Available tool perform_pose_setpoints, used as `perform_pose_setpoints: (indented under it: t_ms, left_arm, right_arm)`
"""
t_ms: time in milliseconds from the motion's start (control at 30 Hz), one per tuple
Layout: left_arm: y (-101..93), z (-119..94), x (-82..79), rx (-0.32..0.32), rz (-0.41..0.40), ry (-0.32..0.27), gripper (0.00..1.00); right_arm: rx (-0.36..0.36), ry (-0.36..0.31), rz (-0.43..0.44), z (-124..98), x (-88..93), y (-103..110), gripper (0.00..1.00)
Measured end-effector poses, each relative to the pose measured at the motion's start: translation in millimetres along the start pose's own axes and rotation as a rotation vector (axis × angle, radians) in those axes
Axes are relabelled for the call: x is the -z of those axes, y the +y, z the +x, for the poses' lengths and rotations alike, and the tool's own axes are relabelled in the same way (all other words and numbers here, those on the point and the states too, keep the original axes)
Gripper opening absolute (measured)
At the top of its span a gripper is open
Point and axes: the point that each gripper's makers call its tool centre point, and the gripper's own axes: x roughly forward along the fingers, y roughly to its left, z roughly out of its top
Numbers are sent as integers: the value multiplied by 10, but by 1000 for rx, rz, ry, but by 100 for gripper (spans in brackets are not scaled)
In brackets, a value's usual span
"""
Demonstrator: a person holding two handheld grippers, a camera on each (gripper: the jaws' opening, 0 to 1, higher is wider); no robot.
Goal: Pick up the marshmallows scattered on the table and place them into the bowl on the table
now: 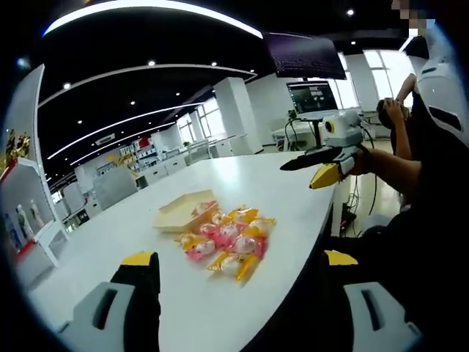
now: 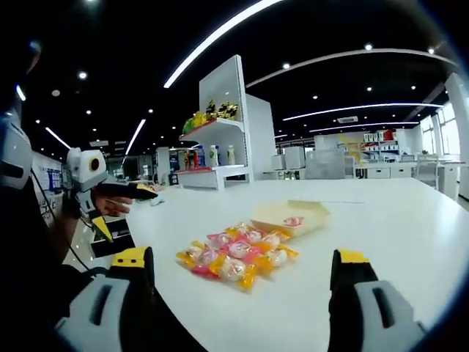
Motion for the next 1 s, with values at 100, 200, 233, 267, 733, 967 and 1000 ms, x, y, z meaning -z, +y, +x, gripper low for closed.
perform_pose_setpoints:
  t_ms: [100, 200, 233, 267, 733, 967, 1000]
  left_arm:
    - [43, 72, 129, 1, 7, 19, 85]
    - [98, 131, 244, -6, -8, 32, 85]
    - [120, 144, 271, -10, -15, 34, 85]
    - [139, 157, 295, -15, -19, 34, 85]
    - [435, 264, 547, -97, -110, 17, 83]
    - [475, 324, 594, -105, -112, -5, 81]
    - [478, 331, 571, -110, -92, -24, 81]
  right_arm:
    - [-3, 4, 1, 5, 12, 15, 97]
    - [-9, 7, 2, 10, 23, 40, 97]
    - [-8, 10, -1, 13, 26, 41, 97]
    - [-8, 9, -4, 14, 27, 42, 97]
    - [-8, 48, -14, 48, 113, 28, 97]
    - [-2, 49, -13, 51, 107, -28, 97]
    - [-2, 48, -11, 52, 106, -32, 97]
